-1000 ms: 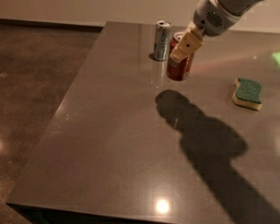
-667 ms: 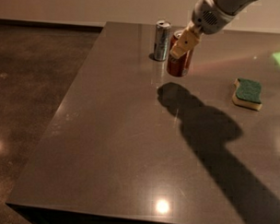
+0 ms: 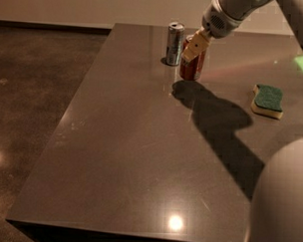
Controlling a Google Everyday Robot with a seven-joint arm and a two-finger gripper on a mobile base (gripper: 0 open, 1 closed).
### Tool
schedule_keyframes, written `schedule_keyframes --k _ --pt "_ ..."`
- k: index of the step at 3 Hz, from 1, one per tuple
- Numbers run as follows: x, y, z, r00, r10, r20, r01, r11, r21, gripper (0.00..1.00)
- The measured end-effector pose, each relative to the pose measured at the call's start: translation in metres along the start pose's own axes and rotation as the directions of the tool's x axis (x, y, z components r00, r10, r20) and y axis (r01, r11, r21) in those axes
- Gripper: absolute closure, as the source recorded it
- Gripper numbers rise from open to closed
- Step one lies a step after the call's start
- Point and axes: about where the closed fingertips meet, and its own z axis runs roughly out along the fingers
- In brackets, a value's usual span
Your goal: Move coke can near redbull can
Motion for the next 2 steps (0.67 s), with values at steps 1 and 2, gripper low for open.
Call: schedule_keyframes --k 1,2 --pt "-0.001 -0.014 0.016 1.0 0.022 -0.005 -0.022 0.9997 -0.007 1.0" --pt "-0.005 -0.032 0.028 0.998 0.057 0.0 -0.057 0.9984 -0.002 0.84"
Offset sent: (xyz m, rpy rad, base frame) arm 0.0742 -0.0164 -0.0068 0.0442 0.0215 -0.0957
